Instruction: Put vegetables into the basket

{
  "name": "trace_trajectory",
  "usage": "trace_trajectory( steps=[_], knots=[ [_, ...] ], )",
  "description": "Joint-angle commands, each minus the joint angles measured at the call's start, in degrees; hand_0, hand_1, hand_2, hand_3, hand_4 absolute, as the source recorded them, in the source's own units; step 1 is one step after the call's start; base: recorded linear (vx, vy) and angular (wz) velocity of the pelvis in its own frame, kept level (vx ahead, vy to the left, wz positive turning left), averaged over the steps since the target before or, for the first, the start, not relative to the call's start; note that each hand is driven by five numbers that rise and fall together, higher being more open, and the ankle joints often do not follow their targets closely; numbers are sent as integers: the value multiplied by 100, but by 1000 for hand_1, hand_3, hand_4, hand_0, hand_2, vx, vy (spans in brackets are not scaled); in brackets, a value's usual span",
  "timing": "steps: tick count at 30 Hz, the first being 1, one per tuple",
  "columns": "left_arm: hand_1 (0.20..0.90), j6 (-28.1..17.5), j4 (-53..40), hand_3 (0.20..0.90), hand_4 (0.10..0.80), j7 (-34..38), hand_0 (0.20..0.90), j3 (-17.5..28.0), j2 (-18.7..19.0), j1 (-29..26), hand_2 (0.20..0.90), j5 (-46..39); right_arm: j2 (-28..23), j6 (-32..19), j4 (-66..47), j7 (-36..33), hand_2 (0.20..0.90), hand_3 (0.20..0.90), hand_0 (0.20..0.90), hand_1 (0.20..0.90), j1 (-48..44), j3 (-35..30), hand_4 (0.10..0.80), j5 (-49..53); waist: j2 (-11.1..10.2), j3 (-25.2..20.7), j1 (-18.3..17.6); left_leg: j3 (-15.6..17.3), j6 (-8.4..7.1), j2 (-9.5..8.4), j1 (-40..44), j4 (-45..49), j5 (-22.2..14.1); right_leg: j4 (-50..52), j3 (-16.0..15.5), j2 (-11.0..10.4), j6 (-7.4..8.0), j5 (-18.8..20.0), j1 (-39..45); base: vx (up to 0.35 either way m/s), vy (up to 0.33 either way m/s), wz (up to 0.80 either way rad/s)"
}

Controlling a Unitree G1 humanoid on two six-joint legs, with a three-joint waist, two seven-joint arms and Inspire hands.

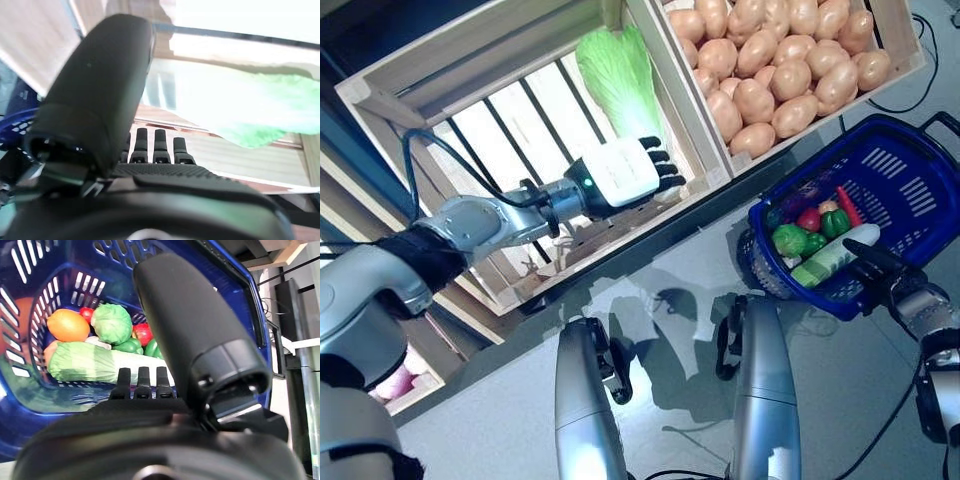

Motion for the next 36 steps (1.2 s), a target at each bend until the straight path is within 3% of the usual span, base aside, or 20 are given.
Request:
trace_trajectory(
  steps=[1,9,12,25,28,32,36],
  knots=[
    [900,174,271,900,800,393,900,55,133,-975,900,77,83,-257,295,148,900,900,900,900,545,-380,800,228,-31,-132,-140,373,-8,118,-139,-51,-32,69,-126,-162,29,261,62,0,0,0],
    [900,166,372,900,800,456,900,-81,7,-1085,900,385,209,-331,237,315,900,900,900,900,753,-368,800,242,-92,-175,-200,334,17,157,-141,-3,-64,71,-87,-143,47,284,72,21,-4,-4],
    [900,245,536,900,800,-106,900,-206,-71,-1065,900,299,241,-356,216,347,900,900,900,900,779,-358,800,211,-135,-205,-237,316,33,188,-70,-41,-55,43,-80,-135,68,295,151,62,8,-1],
    [900,676,1154,900,800,-1336,900,-457,-553,-1299,900,-27,280,-462,-152,777,900,900,900,900,742,-175,800,364,-292,-117,-359,183,71,331,-249,127,-29,133,81,-140,78,375,3,18,-4,-1],
    [900,888,1547,900,800,-1821,900,-370,-735,-1331,900,-80,382,-610,-594,995,900,900,900,900,780,-92,800,412,-368,-38,-426,168,84,396,-402,258,-56,227,92,-132,72,363,-154,-43,-14,-4],
    [900,958,1892,900,800,-1896,900,-201,-861,-1369,900,-77,467,-654,-1284,989,900,900,900,900,859,0,800,521,-432,30,-479,137,108,449,-539,366,-91,302,124,-134,60,360,-302,-45,-4,-8],
    [900,882,1956,900,800,-1838,900,-108,-858,-1427,900,165,514,-1019,-2604,895,900,900,900,900,1099,34,800,816,-517,47,-592,103,110,528,-583,396,-133,290,123,-121,73,351,-346,-11,0,-10]
  ],
)
